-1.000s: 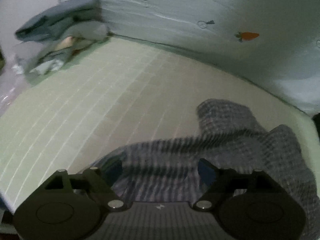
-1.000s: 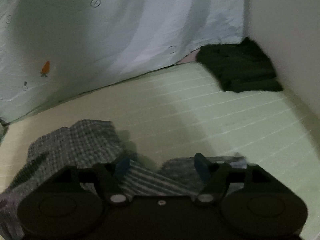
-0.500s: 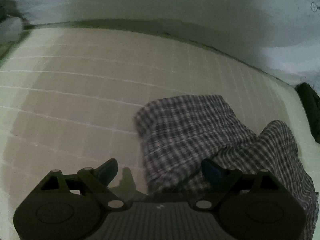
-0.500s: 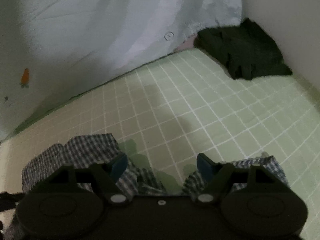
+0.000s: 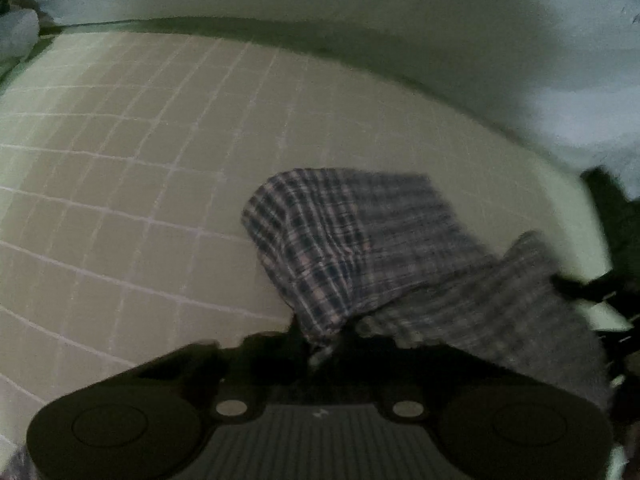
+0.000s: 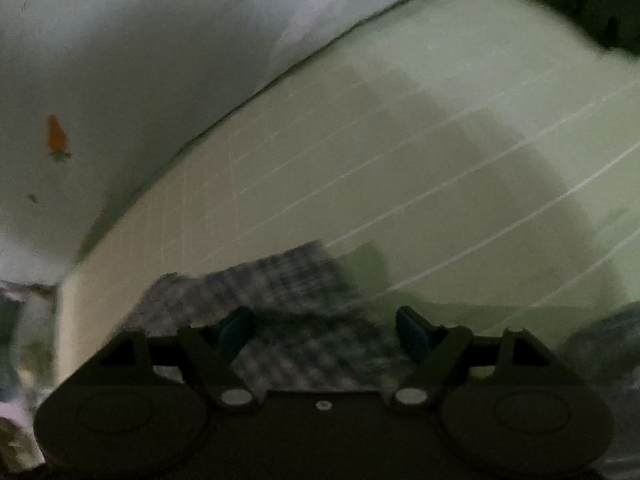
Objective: Fold clothes
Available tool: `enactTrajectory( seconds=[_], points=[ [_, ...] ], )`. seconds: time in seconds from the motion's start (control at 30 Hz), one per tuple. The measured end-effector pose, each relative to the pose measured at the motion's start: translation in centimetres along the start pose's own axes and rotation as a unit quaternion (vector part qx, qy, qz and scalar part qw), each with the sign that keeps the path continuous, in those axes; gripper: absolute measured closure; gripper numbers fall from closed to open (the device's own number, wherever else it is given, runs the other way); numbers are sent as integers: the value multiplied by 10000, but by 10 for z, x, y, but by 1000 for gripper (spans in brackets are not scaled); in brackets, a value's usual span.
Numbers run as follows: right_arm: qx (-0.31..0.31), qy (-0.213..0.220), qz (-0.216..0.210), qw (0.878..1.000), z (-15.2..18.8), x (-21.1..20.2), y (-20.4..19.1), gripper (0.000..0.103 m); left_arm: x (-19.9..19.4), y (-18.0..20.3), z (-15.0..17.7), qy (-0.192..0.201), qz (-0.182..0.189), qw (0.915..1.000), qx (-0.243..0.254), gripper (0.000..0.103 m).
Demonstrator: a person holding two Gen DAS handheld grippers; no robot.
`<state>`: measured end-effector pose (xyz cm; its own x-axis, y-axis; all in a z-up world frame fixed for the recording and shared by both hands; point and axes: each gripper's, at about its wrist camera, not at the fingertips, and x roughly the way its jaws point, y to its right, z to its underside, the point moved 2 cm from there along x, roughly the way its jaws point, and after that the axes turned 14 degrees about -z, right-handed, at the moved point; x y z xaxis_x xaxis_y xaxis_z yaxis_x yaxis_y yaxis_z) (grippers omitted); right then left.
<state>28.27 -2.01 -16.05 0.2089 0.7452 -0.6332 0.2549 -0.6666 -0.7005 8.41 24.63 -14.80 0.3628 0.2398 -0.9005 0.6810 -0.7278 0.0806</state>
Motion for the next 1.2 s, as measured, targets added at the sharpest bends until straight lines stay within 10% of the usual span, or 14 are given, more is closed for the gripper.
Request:
enactTrajectory(
  seconds=[0.07, 0.1, 0.37, 0.53, 0.73, 0.97, 1.2],
  points=[
    [170, 140, -254, 9994, 3, -6, 5, 94, -11, 6, -2, 197, -102, 9990, -400, 95],
    [148, 247, -291, 9992, 4, -13, 5, 99, -17, 11, -5, 327, -85, 9988, -345, 96],
    [-994, 1901, -553, 9752, -8, -131, -55, 100, -86, 28, -32, 1397, 473, 9882, -420, 97],
    [-2131, 2037, -610, 9536, 24, -149, -106, 100, -88, 1, -15, 1393, -406, 9877, -588, 97],
    [-2056, -109, -24, 9786, 107, -49, -71, 94, -44, -50, 35, 386, -1008, 9876, -1137, 97],
    [-1404, 370, -278, 9890, 90, -71, -59, 53, -32, -62, 56, 5, -1132, 9854, -1268, 97],
    [-1622, 544, 1020, 9800, 33, -37, -32, 33, -26, -60, 55, -149, -1197, 9860, -1149, 96]
  ],
)
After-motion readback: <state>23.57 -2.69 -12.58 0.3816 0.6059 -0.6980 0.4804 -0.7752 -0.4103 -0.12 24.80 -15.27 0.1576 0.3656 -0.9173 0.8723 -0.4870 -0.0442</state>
